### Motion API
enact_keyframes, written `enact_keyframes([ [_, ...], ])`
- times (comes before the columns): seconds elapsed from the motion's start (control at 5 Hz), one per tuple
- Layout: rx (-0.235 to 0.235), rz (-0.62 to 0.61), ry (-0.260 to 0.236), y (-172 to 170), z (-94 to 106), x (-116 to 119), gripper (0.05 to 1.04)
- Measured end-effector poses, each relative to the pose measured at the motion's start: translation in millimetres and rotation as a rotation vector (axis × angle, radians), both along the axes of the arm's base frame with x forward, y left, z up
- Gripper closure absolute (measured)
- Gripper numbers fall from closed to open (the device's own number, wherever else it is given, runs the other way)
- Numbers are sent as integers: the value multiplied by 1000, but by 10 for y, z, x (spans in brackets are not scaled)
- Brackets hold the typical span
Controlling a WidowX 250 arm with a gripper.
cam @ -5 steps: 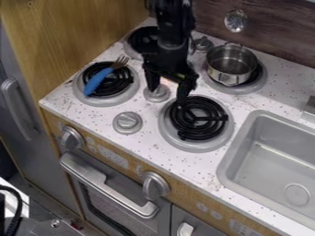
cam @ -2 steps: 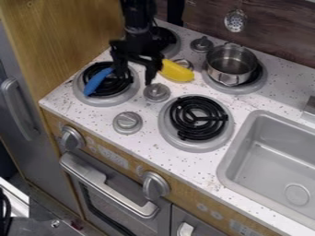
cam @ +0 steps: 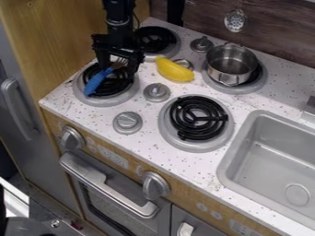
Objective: Picked up the blue fork and moved it to the bottom right burner
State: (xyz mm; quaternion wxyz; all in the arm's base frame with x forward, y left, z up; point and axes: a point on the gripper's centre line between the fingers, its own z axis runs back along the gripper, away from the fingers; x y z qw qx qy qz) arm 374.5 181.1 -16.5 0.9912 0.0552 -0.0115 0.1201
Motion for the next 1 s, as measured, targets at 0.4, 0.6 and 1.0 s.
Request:
enact_keyframes([
  [0.4, 22, 57, 51, 325, -100, -83, 85],
  [0.6, 9, 69, 48, 364, -113, -104, 85],
  [1.0, -2, 68, 72, 373, -216, -119, 414],
])
